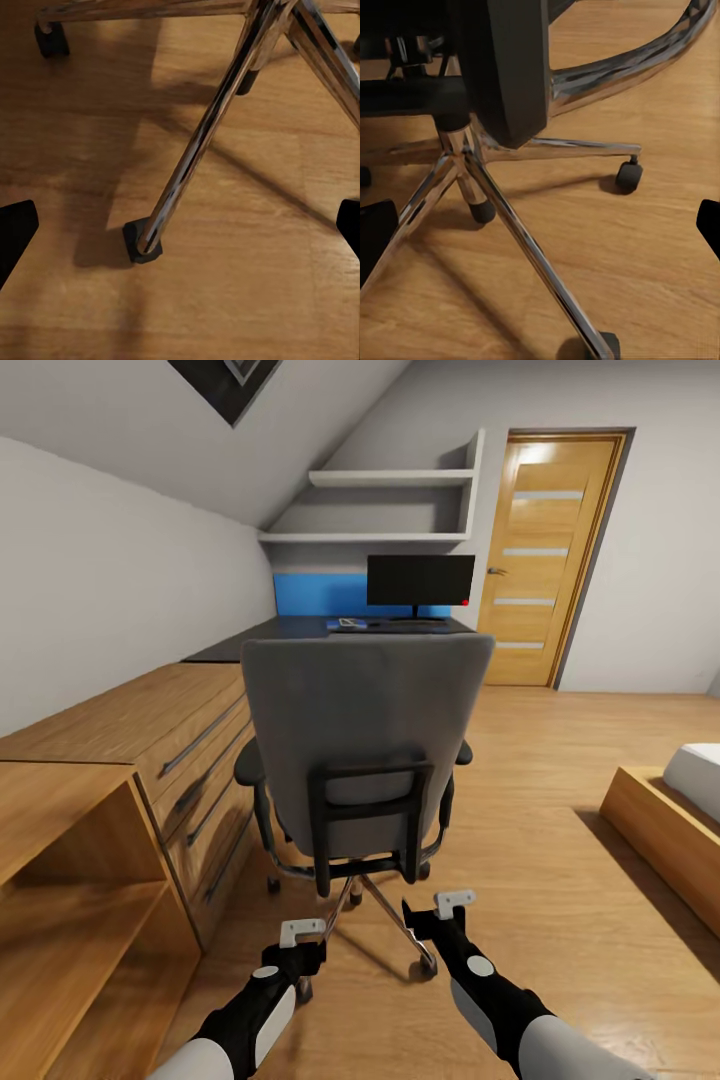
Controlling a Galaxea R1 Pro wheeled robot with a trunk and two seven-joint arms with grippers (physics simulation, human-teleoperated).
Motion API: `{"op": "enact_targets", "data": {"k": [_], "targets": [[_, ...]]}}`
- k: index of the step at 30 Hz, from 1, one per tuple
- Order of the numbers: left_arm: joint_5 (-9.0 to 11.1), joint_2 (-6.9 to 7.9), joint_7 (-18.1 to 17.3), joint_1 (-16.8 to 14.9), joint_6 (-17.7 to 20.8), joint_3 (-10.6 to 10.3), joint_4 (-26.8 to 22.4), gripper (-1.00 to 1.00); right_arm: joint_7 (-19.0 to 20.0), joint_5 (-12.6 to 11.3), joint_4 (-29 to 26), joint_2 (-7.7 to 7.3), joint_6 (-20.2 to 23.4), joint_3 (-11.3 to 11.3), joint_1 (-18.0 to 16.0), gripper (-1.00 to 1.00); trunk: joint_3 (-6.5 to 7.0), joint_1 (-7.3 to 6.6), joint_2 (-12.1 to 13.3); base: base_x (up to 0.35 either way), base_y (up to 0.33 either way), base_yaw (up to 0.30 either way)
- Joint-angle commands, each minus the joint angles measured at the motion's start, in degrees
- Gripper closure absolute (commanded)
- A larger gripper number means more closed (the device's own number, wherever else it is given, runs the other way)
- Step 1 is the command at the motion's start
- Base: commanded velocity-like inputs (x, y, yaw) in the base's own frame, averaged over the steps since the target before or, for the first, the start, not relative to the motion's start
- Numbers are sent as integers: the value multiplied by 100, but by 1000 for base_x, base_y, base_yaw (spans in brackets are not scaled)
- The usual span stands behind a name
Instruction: In the bedroom, organize the workspace by keeping the computer under the desk, ensuring the monitor is on the desk, placing the keyboard on the desk next to the monitor, placing the mouse on the desk next to the keyboard, moving the folder from the swivel chair onto the desk next to the mouse, stacking the notebook on top of the folder with the pen on top of the notebook, and positioning the swivel chair next to the desk.
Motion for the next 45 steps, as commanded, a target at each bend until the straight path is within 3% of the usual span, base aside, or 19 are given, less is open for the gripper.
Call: {"op": "enact_targets", "data": {"k": [1,11,18,24,28,31,34,36,45], "targets": [[60,0,43,-1,25,-30,-10,-100,-25,-49,6,-3,-27,48,-6,-100,-24,21,-44,0,0,0],[60,0,41,-1,20,-34,-10,-100,-31,-48,13,13,-38,56,3,-100,-245,47,-57,0,0,0],[53,0,44,1,25,-54,7,-100,-22,-41,45,8,-69,57,3,-100,-245,47,-57,1,0,0],[54,0,51,3,5,-57,38,-100,-22,-40,54,6,-483,57,14,-100,-245,47,-57,197,-1,0],[58,0,48,0,-464,-57,37,-100,-22,-39,117,6,-822,57,20,-100,-245,47,-57,301,-57,0],[52,0,44,-1,-1647,-57,125,-100,-22,-39,314,16,-1273,60,41,-100,-245,47,-57,201,-51,0],[51,0,44,-1,-2199,-58,345,-100,-22,-39,453,22,-1480,64,51,-100,-245,47,-57,59,-14,0],[51,0,43,-1,-2384,-57,440,-100,-14,-34,505,24,-1546,66,54,-100,-245,47,-57,59,-3,0],[42,0,52,-1,-2406,-64,456,-100,-13,-39,514,24,-1554,75,52,-100,-245,47,-57,303,-79,0]]}}
